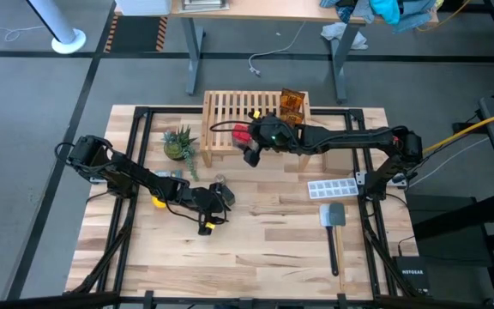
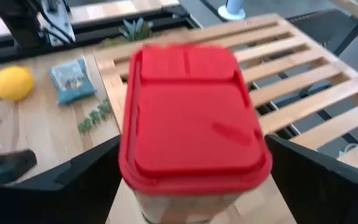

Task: Shelf spices
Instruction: Put the black seasoning can on the shelf

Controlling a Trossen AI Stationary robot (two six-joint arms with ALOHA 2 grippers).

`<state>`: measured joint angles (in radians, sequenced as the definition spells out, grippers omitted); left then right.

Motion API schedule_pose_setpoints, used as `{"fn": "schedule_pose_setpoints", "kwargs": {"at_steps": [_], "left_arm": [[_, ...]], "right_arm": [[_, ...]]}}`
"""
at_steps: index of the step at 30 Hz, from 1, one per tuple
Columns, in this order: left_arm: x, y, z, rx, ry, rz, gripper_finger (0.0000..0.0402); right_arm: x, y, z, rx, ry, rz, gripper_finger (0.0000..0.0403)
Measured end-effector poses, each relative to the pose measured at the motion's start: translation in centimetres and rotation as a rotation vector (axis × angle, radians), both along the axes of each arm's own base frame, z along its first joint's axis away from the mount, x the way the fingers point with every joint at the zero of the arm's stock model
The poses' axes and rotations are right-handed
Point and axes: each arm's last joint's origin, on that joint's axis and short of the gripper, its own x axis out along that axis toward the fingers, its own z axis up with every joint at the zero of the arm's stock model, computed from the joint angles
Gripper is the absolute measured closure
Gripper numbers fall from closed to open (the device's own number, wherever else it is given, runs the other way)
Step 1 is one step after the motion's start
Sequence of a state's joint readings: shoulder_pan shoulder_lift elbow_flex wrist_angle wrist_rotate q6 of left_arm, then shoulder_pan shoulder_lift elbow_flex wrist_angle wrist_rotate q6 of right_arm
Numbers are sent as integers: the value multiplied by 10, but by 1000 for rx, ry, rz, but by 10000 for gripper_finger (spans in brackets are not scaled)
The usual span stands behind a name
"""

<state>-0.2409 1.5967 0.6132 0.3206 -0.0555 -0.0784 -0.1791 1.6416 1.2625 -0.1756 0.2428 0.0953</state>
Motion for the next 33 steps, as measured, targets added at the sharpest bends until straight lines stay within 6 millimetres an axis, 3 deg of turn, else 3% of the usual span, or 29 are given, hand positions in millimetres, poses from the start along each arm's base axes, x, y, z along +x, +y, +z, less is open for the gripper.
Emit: {"fn": "schedule_pose_setpoints", "kwargs": {"at_steps": [13,23,28,33], "left_arm": [[0,0,0,0,-2,0,226],[0,0,0,0,-2,-1,226],[0,0,0,0,-2,-1,226],[0,0,0,-1,-3,0,226]], "right_arm": [[-7,4,26,5,-134,56,23],[-29,12,60,21,-226,167,23],[-46,26,73,-12,-201,260,23],[-66,49,83,59,-163,316,23]]}}
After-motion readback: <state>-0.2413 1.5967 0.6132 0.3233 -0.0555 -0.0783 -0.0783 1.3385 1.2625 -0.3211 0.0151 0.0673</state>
